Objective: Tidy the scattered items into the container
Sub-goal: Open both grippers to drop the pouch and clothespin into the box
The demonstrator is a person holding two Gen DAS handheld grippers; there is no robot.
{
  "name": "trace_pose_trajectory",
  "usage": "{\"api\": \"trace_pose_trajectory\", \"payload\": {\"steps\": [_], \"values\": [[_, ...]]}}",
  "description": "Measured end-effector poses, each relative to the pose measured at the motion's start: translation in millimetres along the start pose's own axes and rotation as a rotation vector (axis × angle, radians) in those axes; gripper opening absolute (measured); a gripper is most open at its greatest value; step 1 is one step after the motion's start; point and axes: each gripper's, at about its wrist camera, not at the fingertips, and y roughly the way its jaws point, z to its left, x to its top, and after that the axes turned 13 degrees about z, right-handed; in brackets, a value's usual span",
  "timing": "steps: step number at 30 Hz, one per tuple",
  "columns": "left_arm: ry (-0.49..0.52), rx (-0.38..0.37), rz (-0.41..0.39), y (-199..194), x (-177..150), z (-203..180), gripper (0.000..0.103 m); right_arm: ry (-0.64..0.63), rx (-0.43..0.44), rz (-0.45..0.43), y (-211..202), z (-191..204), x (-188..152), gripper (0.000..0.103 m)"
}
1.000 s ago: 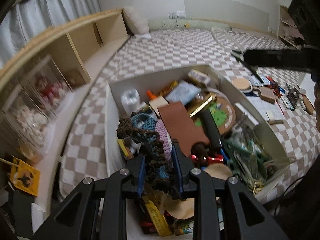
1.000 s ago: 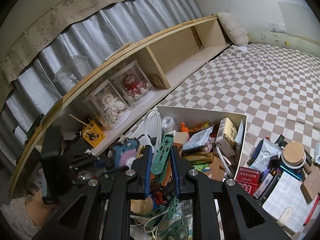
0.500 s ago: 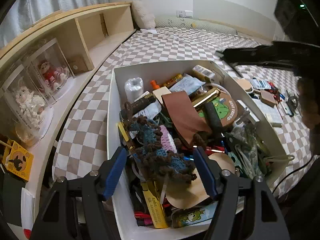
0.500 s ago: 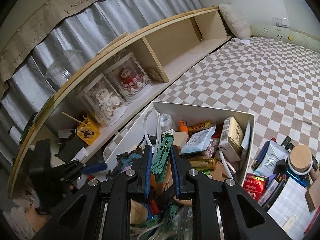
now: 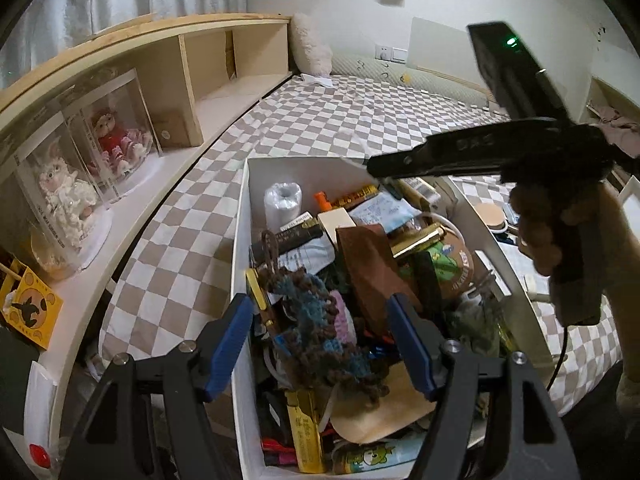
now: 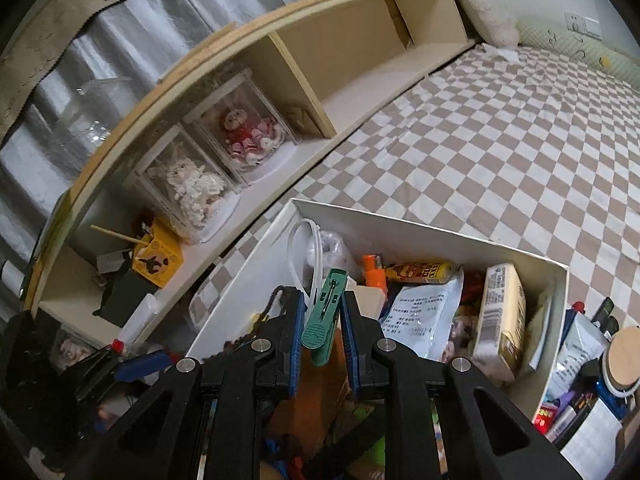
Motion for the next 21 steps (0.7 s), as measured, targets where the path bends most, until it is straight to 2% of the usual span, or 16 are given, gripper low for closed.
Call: {"api": "trace_pose_trajectory", "payload": {"steps": [5, 17, 18, 19, 20, 21], "values": [[0.0, -0.003, -0.01, 0, 6, 0, 0.07, 0.055, -0.011, 0.033, 12, -15, 7, 0.019], [0.01, -0.024, -0.011, 2, 12, -3, 0.07, 0.091, -0.025, 0.075, 29, -30, 11, 0.02], [0.011, -0.026, -0.011, 2, 12, -4, 0.07, 0.094, -0.036, 0.077, 29, -31, 11, 0.025], [0.012, -0.026, -0.012, 2, 12, -4, 0.07, 0.096, -0.048, 0.078, 29, -31, 10, 0.049], [0.012, -0.028, -0.012, 1, 12, -5, 0.07, 0.096, -0.052, 0.08, 28, -31, 10, 0.068], [0.013, -0.03, -0.012, 1, 12, -5, 0.07, 0.094, -0.049, 0.073, 27, -31, 9, 0.094]]}}
